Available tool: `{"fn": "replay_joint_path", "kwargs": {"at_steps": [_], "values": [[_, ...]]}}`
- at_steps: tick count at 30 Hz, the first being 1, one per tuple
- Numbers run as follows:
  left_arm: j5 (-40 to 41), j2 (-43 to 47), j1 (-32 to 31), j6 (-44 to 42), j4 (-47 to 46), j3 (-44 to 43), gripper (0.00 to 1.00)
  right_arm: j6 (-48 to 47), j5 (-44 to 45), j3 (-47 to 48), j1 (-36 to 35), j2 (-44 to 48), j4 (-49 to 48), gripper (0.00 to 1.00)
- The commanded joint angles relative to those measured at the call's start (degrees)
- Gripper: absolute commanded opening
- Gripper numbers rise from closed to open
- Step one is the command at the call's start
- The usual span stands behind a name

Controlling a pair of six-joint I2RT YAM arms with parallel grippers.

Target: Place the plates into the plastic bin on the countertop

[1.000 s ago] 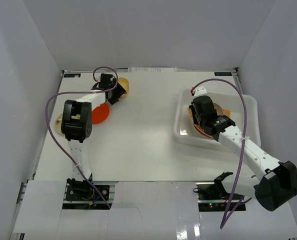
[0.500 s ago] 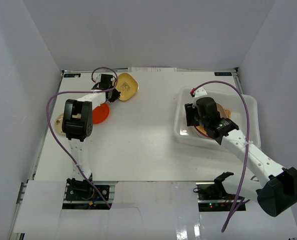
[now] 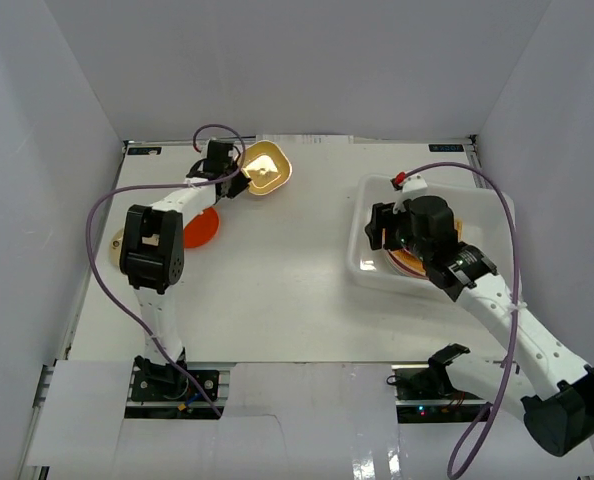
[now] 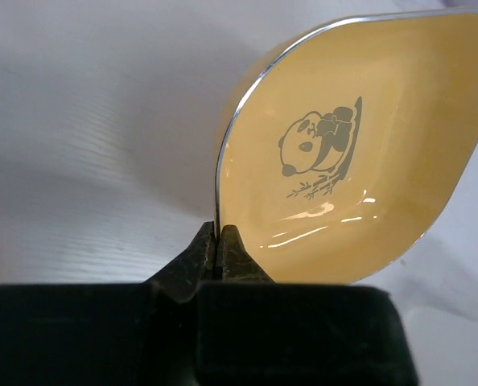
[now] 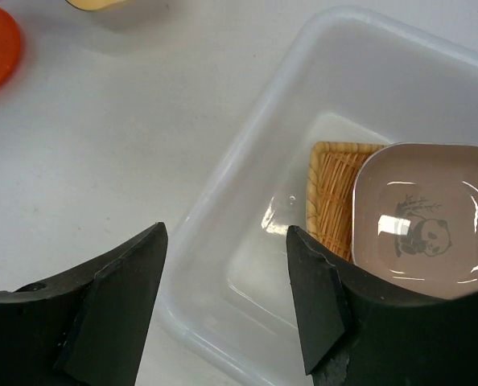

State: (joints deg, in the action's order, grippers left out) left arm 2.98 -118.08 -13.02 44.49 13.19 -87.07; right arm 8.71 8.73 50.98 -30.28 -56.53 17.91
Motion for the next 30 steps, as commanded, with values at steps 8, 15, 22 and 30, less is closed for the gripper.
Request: {"fn": "replay_joint_path", "kwargs": {"at_steps": [8,15,22,30], "values": [[-5.2,15.7,-22.0,-2.7,-5.1,-0.6,0.00,6.8,7.2,9.4,0.0,15.2,-3.6,0.82],[-1.3,12.1,-32.3,0.8,-4.1,-4.5,0.00,8.7,10.5,9.6,0.0,22.3,-2.9,0.85],[2.1,4.1,-39.4,5.3,-3.7,-10.4,0.00,10.0,6.5,9.9,-0.1,24.3,0.3,0.85],[4.8,-5.0,-42.6,9.3,-0.5,-20.2,0.00,10.2,5.6,9.8,0.0,26.9,2.5,0.85]]}}
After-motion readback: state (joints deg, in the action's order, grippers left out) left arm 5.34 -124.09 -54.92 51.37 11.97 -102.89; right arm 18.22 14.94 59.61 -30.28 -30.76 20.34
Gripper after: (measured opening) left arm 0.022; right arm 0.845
